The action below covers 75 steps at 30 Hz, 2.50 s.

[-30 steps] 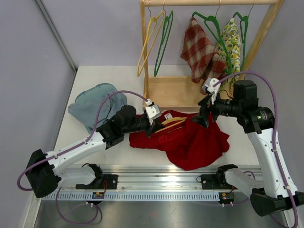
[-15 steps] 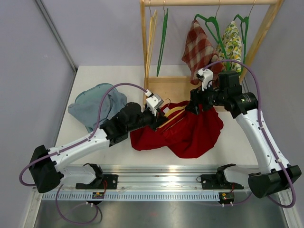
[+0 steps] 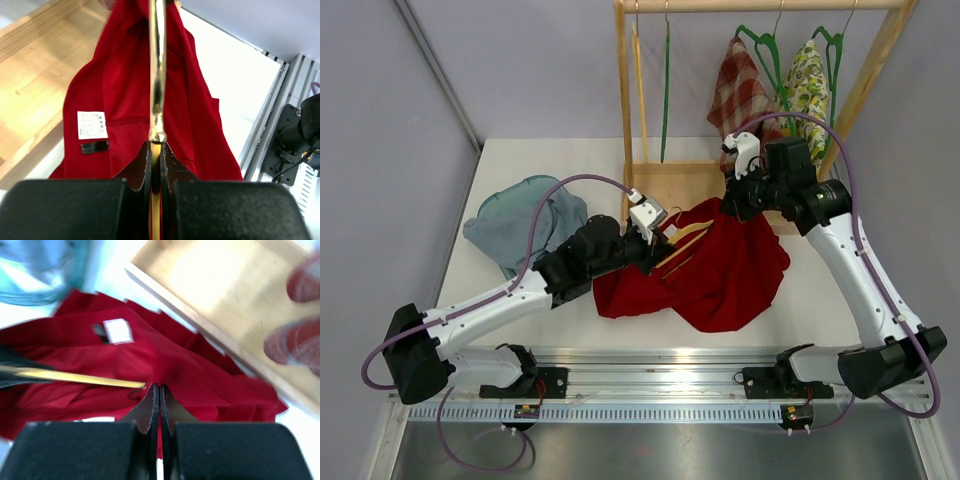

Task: Remove the skirt from the hanger

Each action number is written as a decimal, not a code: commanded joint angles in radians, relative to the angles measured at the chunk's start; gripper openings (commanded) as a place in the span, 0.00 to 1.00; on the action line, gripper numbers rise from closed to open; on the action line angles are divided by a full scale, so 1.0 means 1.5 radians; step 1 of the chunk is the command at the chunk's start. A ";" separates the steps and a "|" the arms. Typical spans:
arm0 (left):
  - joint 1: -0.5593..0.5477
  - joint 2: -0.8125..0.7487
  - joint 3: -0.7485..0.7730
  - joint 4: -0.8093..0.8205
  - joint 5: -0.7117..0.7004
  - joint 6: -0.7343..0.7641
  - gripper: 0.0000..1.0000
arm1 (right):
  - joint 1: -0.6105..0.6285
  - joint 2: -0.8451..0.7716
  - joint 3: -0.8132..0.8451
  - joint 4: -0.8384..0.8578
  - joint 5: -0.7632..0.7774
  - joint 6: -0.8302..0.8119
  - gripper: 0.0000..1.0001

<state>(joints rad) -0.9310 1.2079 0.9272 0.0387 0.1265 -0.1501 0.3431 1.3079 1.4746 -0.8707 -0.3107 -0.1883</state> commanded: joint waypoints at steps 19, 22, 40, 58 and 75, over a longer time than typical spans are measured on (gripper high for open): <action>-0.004 0.067 0.025 0.428 0.138 0.103 0.00 | 0.027 -0.024 0.185 0.016 -0.332 0.010 0.00; -0.004 0.030 -0.038 0.503 0.134 0.089 0.00 | -0.071 -0.088 0.151 0.131 -0.359 0.075 0.00; -0.004 0.137 0.102 0.565 0.144 0.052 0.00 | -0.009 -0.077 0.105 0.086 -0.398 0.070 0.00; 0.001 0.035 0.009 0.423 0.175 0.140 0.00 | -0.029 -0.064 0.113 -0.044 -0.417 -0.077 0.00; 0.001 0.124 0.008 0.528 0.168 0.077 0.00 | -0.041 -0.102 0.157 0.066 -0.575 0.000 0.00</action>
<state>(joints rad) -0.9180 1.3720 0.9085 0.6266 0.3573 -0.0097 0.2749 1.2041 1.5887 -0.9058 -0.9276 -0.2806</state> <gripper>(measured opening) 0.036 0.009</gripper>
